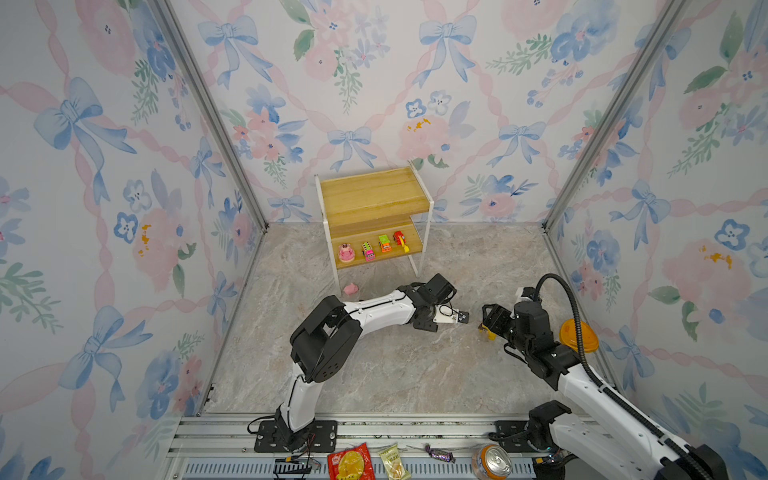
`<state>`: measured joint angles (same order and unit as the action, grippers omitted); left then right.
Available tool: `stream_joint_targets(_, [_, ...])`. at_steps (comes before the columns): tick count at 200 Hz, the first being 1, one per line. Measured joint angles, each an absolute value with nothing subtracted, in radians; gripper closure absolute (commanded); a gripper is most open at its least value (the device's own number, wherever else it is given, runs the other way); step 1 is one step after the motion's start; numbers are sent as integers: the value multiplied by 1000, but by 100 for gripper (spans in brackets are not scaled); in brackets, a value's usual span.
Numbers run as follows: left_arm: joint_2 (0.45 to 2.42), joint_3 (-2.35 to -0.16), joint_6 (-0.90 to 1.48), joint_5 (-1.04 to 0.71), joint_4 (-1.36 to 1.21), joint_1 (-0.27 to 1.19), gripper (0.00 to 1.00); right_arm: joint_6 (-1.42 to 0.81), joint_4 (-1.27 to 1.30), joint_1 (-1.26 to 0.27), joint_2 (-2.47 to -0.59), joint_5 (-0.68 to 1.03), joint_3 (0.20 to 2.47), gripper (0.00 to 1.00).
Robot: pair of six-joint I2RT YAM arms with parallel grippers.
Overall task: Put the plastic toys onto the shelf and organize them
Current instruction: 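Lower the left gripper and close it on the blonde doll's head, then lift the blonde doll with the left gripper up to the top shelf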
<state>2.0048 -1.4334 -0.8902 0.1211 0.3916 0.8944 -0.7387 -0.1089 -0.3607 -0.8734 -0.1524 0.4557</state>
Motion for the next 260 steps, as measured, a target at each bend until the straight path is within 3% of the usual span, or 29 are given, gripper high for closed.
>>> stream_joint_targets(49, [2038, -1435, -890, 118, 400, 894, 39, -735, -99, -356, -887, -147, 456, 31])
stream_joint_targets(89, [2062, -1442, -885, 119, 400, 894, 47, -731, -89, -340, -903, -134, 456, 31])
stream_joint_targets(214, [2105, -1529, -783, 159, 419, 882, 80, -716, -83, -319, -916, -123, 456, 31])
stream_joint_targets(260, [2096, -1636, -655, 131, 417, 882, 81, -713, -81, -315, -916, -123, 458, 31])
